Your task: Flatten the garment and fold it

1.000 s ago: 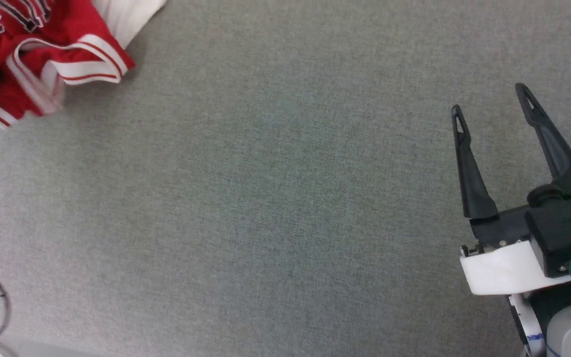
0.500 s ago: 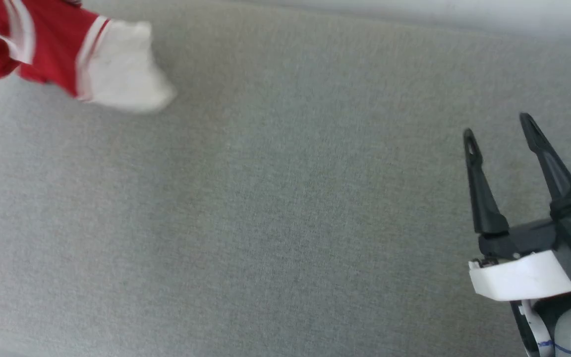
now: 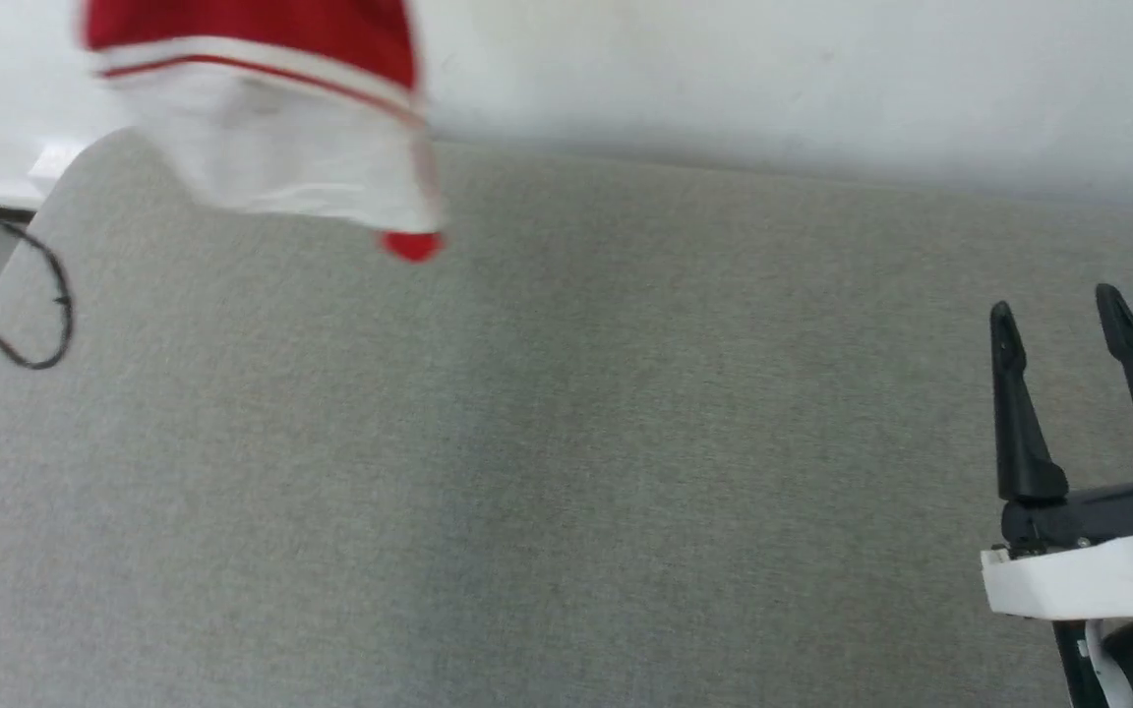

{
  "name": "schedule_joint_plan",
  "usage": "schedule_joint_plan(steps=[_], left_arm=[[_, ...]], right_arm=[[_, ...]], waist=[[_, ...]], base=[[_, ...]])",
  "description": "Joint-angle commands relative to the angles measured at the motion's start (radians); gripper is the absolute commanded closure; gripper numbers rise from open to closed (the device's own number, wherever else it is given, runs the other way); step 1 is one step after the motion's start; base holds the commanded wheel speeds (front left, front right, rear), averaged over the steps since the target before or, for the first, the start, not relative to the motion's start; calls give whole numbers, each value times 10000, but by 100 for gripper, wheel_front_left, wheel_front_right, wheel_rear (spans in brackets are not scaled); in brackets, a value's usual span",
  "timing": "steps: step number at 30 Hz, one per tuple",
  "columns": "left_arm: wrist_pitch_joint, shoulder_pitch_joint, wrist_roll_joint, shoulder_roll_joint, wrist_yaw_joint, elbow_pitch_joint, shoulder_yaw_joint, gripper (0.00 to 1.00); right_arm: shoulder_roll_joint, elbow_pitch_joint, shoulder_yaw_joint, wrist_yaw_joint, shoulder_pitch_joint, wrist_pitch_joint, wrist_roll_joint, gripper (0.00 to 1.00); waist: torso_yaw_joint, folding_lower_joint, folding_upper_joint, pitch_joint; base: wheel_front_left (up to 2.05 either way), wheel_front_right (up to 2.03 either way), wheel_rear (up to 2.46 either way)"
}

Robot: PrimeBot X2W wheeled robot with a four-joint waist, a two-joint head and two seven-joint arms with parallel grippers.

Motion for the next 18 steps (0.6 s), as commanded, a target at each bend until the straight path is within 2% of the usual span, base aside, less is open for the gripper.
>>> schedule_joint_plan(steps=[1, 12, 18], left_arm=[[105, -68, -82, -302, 182, -298, -104, 100], [764, 1119, -462, -1923, 1248, -2636, -1153, 100], [682, 2692, -33, -2268, 1500, -3140, -2433, 100]], right_arm=[[-4, 22, -80, -9, 134, -72, 83, 0], [-4, -210, -591, -9, 166, -114, 227, 0], [-4, -218, -687, -9, 155, -153, 349, 0]], waist=[[-440, 2, 0, -396], [-1197, 2, 0, -266], [-1456, 2, 0, -12]], base=[[0, 0, 0], [0, 0, 0], [0, 0, 0]])
